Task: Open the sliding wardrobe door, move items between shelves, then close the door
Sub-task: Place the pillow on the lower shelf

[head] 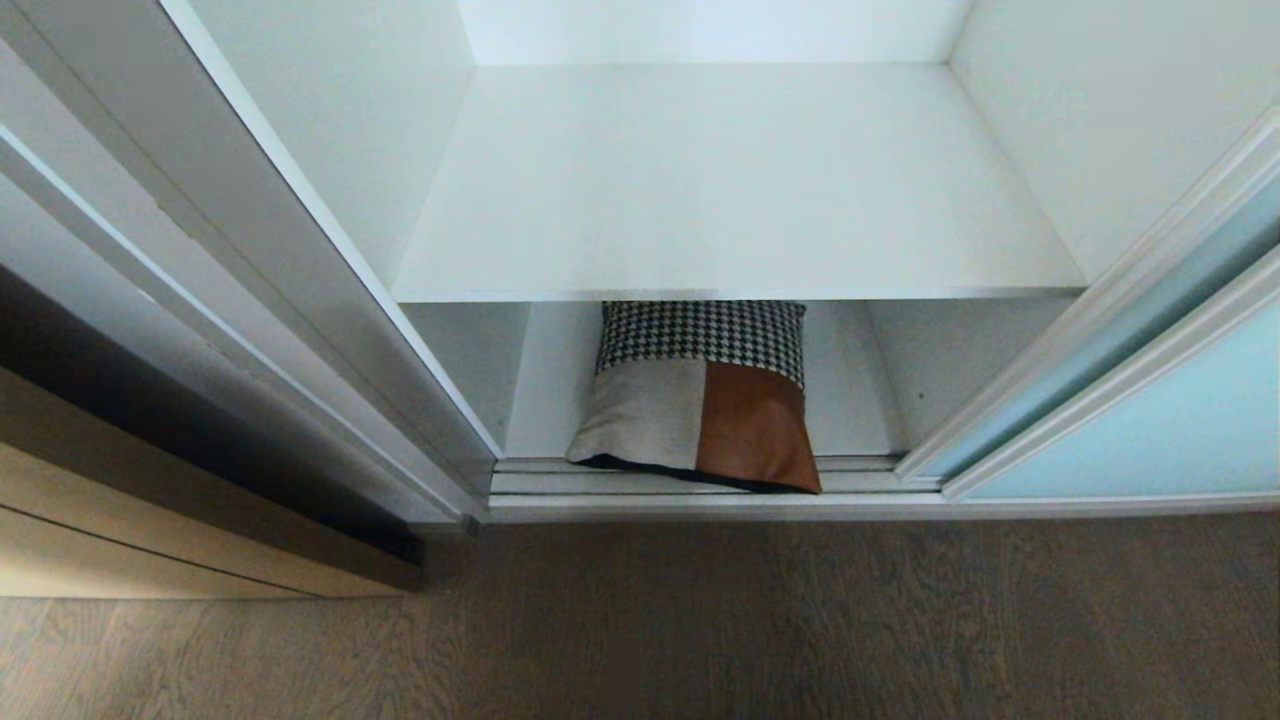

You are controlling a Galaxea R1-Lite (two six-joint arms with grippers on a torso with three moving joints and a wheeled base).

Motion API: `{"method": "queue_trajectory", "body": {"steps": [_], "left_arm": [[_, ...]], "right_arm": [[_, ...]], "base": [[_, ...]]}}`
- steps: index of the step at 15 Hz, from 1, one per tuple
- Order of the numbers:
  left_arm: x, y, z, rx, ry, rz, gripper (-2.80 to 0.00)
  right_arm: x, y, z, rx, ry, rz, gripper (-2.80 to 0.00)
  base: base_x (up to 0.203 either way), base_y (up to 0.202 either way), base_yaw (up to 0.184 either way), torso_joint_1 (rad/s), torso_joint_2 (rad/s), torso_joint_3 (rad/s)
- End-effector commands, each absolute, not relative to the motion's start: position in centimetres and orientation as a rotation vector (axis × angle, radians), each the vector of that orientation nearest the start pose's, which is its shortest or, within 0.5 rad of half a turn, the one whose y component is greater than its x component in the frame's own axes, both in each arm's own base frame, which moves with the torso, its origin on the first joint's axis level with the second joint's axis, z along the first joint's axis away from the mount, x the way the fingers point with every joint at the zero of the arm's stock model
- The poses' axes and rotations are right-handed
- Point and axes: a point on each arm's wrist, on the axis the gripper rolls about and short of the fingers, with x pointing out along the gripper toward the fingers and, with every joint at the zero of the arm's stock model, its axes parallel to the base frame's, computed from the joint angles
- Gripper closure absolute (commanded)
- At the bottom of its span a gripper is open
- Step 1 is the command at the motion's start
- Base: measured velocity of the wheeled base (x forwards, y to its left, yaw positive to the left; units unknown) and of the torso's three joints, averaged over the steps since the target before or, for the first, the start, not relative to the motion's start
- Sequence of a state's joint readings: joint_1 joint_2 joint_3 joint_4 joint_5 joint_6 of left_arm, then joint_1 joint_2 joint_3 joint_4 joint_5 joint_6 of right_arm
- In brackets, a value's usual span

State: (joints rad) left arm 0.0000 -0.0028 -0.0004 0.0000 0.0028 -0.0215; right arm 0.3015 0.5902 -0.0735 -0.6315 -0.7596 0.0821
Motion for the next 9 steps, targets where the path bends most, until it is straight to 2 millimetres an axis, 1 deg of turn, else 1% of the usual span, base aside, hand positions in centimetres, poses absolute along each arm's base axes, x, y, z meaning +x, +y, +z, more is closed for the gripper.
{"method": "queue_trajectory", "body": {"steps": [1,9], "left_arm": [[-2.3,0.0,7.5,-0.021,0.003,0.002,0.0],[-2.3,0.0,7.5,-0.021,0.003,0.003,0.0]], "right_arm": [[3.9,-0.4,15.1,0.126,-0.095,-0.458,0.0],[3.2,-0.7,13.9,0.095,-0.067,-0.471,0.0]], "base": [[0.0,0.0,0.0,0.0,0.0,0.0],[0.0,0.0,0.0,0.0,0.0,0.0]]}}
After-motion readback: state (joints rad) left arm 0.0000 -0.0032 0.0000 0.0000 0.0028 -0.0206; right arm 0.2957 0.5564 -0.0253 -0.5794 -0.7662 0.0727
